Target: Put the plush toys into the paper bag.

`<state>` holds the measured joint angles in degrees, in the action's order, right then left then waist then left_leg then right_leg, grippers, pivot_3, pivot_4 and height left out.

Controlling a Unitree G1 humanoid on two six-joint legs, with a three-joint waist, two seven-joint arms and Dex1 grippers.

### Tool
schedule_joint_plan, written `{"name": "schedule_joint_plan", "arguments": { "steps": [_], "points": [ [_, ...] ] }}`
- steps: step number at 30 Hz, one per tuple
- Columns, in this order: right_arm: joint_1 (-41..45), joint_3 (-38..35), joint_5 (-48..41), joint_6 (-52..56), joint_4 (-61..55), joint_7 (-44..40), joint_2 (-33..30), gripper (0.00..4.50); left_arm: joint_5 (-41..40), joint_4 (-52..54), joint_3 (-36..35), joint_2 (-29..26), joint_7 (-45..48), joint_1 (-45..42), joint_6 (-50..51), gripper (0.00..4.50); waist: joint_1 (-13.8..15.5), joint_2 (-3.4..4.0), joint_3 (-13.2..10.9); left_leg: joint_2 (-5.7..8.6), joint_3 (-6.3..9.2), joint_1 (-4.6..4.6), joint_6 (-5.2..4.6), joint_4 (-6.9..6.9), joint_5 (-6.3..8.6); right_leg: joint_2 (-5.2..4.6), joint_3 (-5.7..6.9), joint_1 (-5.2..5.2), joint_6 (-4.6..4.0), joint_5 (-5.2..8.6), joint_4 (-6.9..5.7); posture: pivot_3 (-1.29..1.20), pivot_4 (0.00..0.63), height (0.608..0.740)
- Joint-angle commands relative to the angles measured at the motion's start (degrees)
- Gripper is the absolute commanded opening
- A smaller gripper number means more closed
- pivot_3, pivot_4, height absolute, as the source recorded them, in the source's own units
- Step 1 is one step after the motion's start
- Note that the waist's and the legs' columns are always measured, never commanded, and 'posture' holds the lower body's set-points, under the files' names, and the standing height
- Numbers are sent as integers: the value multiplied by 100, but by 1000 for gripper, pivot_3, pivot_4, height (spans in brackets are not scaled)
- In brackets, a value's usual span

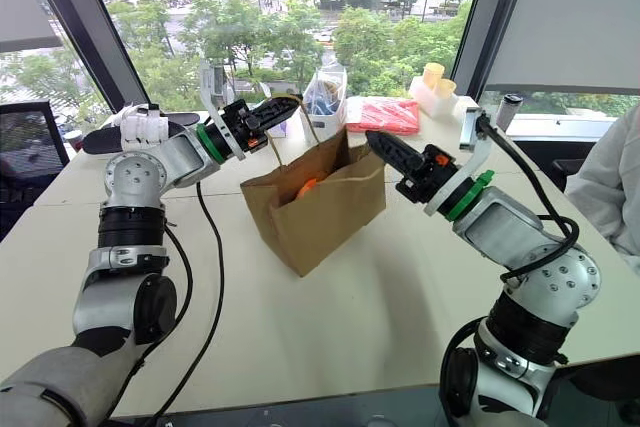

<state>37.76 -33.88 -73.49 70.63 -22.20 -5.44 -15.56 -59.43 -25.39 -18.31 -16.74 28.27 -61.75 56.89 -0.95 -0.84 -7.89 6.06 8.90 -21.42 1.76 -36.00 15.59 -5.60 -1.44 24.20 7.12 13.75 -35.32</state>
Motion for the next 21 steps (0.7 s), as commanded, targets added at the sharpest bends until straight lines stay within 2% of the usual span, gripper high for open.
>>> {"name": "schedule_joint_plan", "arguments": {
  "steps": [1,7,10,17,18,21],
  "points": [
    [-258,201,-280,-290,-13,188,-102,65,187,-51,-40,57,-14,31,-117,0,9,0,0,0,0,0,0,0,0,0,0,0,0,0,-1,0,150,740],
    [-562,598,-425,-608,20,348,-317,65,503,-148,-27,210,-62,186,-160,0,17,0,0,2,-2,-2,0,-4,0,-2,-1,-1,0,0,0,0,150,740],
    [-726,752,-485,-686,5,468,-463,978,556,-265,-183,261,-134,161,-307,873,18,-1,0,2,-2,-2,-1,-4,0,-1,-1,-1,0,0,0,0,150,740],
    [-856,916,-641,-1009,68,532,-753,4416,502,-246,-295,243,-18,121,-249,4280,18,-1,0,1,-3,-2,-1,-4,0,0,-1,-1,0,0,1,0,150,740],
    [-920,880,-759,-1045,42,464,-808,4492,491,-215,-309,222,-5,133,-228,4437,20,-1,0,1,-3,-2,-1,-3,0,0,-1,-1,0,0,1,0,150,740],
    [-1146,792,-1059,-1188,-104,309,-995,4492,446,-220,-415,143,-32,141,-202,4437,21,-1,1,1,-3,-2,-2,-5,1,0,0,-2,1,0,1,0,150,740]
  ]
}}
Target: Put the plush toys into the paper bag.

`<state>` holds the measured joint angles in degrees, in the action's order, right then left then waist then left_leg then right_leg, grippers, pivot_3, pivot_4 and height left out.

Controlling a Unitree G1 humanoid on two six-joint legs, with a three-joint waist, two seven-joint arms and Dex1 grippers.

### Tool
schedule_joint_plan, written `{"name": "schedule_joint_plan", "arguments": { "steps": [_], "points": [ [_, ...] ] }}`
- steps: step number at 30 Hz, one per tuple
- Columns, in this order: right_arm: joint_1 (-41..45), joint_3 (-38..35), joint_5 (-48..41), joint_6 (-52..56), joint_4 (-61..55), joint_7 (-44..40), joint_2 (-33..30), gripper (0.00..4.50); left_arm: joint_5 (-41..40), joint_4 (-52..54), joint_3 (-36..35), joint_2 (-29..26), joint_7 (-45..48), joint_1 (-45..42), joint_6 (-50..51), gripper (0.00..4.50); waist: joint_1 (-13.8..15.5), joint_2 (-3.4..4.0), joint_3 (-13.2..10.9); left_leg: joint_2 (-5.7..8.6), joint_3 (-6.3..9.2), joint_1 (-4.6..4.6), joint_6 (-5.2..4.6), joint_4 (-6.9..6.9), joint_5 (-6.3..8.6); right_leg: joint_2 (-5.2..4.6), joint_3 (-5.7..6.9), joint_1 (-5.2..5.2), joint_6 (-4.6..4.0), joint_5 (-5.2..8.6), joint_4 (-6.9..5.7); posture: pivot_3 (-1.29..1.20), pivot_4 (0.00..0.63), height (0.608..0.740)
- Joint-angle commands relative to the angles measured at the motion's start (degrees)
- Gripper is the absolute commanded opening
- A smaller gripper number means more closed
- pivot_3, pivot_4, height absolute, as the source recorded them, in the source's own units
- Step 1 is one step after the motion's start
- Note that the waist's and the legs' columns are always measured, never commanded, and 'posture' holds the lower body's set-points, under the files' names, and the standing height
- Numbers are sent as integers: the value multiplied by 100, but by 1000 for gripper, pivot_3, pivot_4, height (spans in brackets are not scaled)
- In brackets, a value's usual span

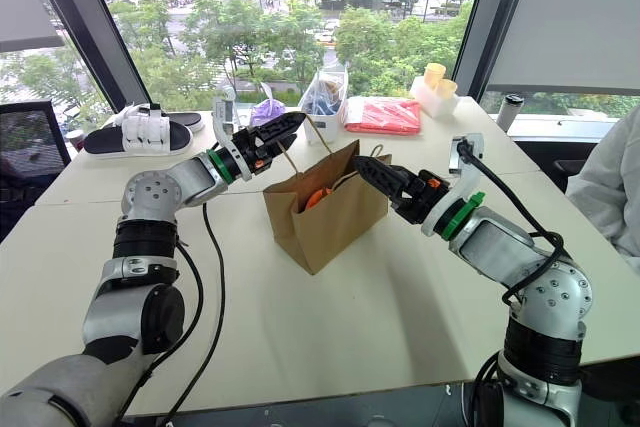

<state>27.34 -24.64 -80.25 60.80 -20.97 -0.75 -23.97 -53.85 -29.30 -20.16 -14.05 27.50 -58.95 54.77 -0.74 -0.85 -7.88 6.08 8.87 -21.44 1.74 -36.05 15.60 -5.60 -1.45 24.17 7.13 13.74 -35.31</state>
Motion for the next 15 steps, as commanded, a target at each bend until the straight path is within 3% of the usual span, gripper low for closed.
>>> {"name": "schedule_joint_plan", "arguments": {
  "steps": [1,4,7,11,15],
  "points": [
    [-242,-159,-472,-250,-375,-356,-239,4492,-127,160,-275,-192,79,-127,27,4437,1,0,0,0,0,0,0,0,0,0,0,-1,0,0,1,0,150,740],
    [-864,-237,-834,-397,-834,-967,-411,4492,-274,222,-460,-485,276,3,212,4437,2,0,0,-1,1,-1,-2,1,1,1,0,0,0,0,2,0,150,740],
    [-1392,149,-330,-417,-990,-1201,-649,4492,-328,535,-461,-867,601,354,461,4437,-37,0,0,-2,-4,4,-8,2,5,2,0,-2,1,0,1,0,150,740],
    [-1536,946,871,-674,-891,-1334,-794,3241,188,1380,161,-1507,1291,1215,312,4500,-39,-1,0,-14,-44,17,-11,1,6,2,-3,-1,0,0,-1,0,150,740],
    [-1291,1663,1771,-1021,-653,-1606,-630,1169,641,1863,482,-1859,1378,1818,47,4500,18,-4,2,-17,-53,16,-9,-7,5,2,-5,0,-4,-2,-1,0,150,740]
  ]
}}
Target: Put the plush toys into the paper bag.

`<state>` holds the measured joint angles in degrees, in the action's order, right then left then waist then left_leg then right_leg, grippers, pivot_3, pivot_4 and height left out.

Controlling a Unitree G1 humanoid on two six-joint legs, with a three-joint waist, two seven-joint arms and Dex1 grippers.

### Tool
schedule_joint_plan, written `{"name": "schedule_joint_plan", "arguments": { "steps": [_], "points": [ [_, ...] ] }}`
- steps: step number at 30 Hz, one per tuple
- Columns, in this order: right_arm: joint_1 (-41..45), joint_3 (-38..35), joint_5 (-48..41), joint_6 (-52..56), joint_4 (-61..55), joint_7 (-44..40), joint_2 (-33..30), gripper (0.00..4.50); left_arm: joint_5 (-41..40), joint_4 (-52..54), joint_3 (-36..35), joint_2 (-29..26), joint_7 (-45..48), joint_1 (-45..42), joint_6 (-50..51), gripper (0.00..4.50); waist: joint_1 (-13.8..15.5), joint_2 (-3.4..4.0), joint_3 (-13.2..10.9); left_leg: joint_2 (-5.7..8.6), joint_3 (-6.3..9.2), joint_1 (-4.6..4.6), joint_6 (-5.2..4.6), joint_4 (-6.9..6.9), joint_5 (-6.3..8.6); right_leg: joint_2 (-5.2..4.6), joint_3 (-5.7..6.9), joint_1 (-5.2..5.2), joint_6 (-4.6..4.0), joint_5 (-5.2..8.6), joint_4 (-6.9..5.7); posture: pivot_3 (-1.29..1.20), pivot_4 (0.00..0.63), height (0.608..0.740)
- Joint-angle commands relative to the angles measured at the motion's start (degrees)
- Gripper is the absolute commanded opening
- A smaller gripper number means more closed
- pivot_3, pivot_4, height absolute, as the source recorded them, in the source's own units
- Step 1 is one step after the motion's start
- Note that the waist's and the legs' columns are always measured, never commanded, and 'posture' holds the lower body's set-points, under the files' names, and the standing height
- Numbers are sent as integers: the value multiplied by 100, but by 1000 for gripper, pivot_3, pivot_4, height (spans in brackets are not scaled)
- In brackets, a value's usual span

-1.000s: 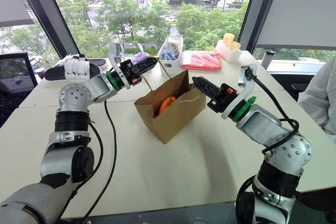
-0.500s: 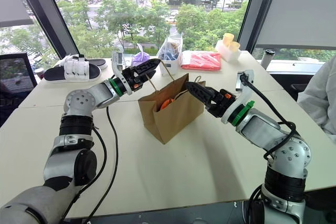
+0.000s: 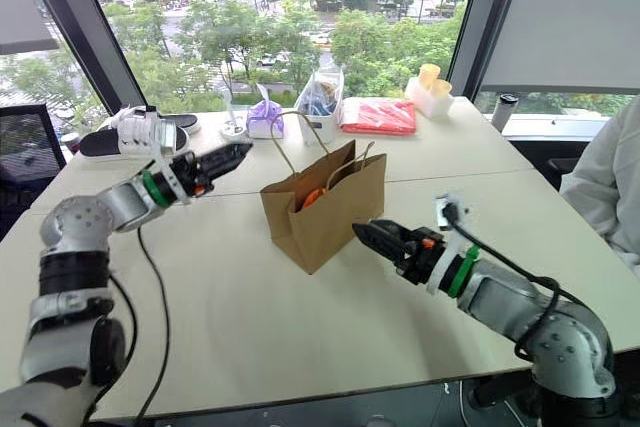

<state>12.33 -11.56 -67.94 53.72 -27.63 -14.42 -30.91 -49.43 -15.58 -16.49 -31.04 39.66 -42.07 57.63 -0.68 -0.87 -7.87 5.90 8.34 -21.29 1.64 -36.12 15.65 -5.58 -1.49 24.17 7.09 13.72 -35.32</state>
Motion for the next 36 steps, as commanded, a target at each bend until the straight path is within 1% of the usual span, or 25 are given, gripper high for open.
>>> {"name": "schedule_joint_plan", "arguments": {
  "steps": [1,2,3,6,9,14,18,23,26,30,33,36],
  "points": [
    [289,542,773,-391,88,-315,90,625,268,717,192,-229,261,297,-328,4500,26,-4,2,1,0,-2,0,-1,0,-1,0,0,-1,0,2,0,150,740],
    [363,687,960,-458,164,-372,129,63,305,956,269,-295,377,461,-375,4500,20,-7,3,1,1,-5,-1,-2,0,-2,0,-1,-1,0,4,0,150,740],
    [435,783,1087,-504,246,-406,181,25,315,1183,328,-343,483,610,-421,4500,26,-7,4,1,0,-5,-3,-2,2,-3,0,0,-1,-1,7,0,150,740],
    [687,1097,1523,-634,516,-518,330,25,360,1858,537,-420,632,1030,-503,4500,14,-8,4,2,0,-5,-9,3,6,-8,0,1,-1,-1,9,0,150,740],
    [888,1240,1726,-654,686,-652,473,25,590,2283,824,-382,736,1285,-815,4500,7,-7,4,1,-2,-6,-11,5,7,-9,0,6,-2,-1,9,0,150,740],
    [1130,1248,1852,-589,837,-806,610,25,667,2719,1141,-222,757,1389,-1001,4500,12,-7,4,0,-4,-6,-30,3,18,-9,0,3,-3,-1,12,0,150,740],
    [1289,1257,1856,-494,875,-823,721,25,609,3015,1283,-129,693,1431,-911,4500,4,-7,4,-2,-6,-6,-30,5,18,-7,0,6,-3,-2,10,0,150,740],
    [1407,1326,1999,-475,1013,-845,935,25,793,3079,1528,30,570,1363,-988,4500,2,-7,4,-3,-7,-5,-31,4,18,-6,0,6,-3,-2,10,0,150,740],
    [1421,1306,2065,-443,1017,-869,978,25,844,3011,1444,-190,673,1228,-977,4500,0,-7,4,-3,-8,-6,-28,4,17,-6,0,7,-3,-2,10,0,150,740],
    [1409,1258,2115,-414,1021,-918,992,25,493,2908,998,-719,992,1139,-661,4500,-18,-6,3,-4,-9,-5,-30,5,18,-4,0,8,-3,-2,9,0,150,740],
    [1400,1242,2155,-406,1030,-955,994,25,630,2684,916,-780,899,1088,-821,4500,-8,-5,3,-6,-11,-3,-32,9,19,-3,0,11,-3,-2,8,0,150,740],
    [1419,1256,2192,-391,1046,-987,1009,25,829,2481,1022,-744,953,1007,-1053,4500,13,-5,3,-4,-11,-4,-31,3,19,-4,1,6,-3,-2,10,0,150,740]
  ]
}}
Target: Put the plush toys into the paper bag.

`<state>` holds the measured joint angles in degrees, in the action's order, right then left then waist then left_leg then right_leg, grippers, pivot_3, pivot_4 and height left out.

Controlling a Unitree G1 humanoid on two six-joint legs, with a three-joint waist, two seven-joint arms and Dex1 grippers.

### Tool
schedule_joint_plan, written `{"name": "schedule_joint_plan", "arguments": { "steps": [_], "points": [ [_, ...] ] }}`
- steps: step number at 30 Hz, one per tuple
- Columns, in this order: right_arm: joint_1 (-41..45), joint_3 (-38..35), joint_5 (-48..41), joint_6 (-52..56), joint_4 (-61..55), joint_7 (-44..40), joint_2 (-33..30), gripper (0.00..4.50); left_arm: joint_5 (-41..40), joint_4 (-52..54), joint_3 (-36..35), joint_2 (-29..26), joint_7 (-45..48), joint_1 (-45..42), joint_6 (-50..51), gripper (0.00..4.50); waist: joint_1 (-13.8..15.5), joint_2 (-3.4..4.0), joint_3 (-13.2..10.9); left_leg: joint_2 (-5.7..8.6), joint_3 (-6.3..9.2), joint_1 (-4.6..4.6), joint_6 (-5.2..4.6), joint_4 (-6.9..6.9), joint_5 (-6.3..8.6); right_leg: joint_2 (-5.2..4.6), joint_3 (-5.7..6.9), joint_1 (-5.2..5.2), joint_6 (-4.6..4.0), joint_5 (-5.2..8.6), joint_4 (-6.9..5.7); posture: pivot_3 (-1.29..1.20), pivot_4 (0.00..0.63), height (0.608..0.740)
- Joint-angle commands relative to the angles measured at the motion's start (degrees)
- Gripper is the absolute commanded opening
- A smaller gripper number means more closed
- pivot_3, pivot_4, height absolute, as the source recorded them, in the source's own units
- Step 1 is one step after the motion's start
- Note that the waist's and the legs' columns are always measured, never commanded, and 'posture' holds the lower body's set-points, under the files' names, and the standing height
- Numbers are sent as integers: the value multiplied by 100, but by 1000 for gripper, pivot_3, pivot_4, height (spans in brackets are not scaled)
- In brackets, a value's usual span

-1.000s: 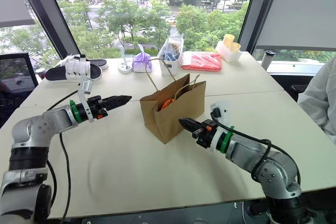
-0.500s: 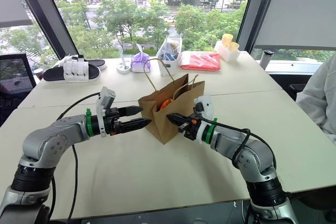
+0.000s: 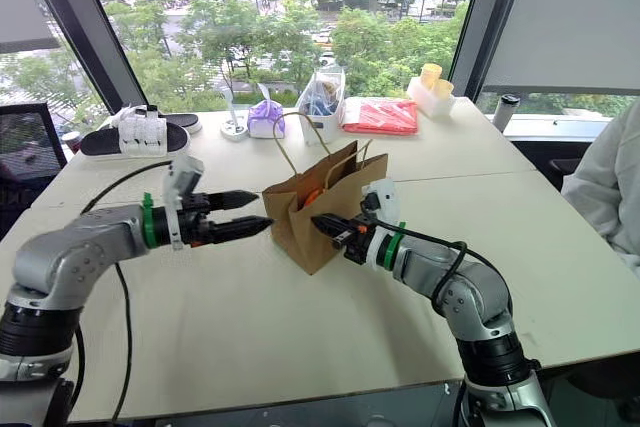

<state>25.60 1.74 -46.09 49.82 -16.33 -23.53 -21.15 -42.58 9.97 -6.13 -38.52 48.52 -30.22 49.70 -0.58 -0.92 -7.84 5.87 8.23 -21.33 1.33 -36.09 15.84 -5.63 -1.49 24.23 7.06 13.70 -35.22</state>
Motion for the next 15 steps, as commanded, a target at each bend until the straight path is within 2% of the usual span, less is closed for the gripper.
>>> {"name": "schedule_joint_plan", "arguments": {
  "steps": [1,7,10,15],
  "points": [
    [97,-73,15,3,-79,-82,42,25,183,-120,22,23,92,-198,-314,4500,2,-1,0,1,0,0,0,-2,0,0,0,-1,0,0,0,0,150,740],
    [130,-84,69,14,-17,-126,69,25,417,-405,226,181,251,-298,-588,4500,-12,-1,0,0,-2,0,1,1,-1,-1,0,1,0,0,0,0,150,740],
    [173,-81,134,3,44,-124,93,25,605,-710,606,480,521,-399,-855,4500,-12,-1,0,-1,-2,1,3,2,-2,-1,0,2,-1,0,0,0,150,740],
    [275,-110,191,15,99,-118,158,25,569,-610,787,606,783,-403,-770,4500,-24,-1,0,-1,-3,-2,5,2,-3,-1,0,5,-1,-1,0,0,150,740]
  ]
}}
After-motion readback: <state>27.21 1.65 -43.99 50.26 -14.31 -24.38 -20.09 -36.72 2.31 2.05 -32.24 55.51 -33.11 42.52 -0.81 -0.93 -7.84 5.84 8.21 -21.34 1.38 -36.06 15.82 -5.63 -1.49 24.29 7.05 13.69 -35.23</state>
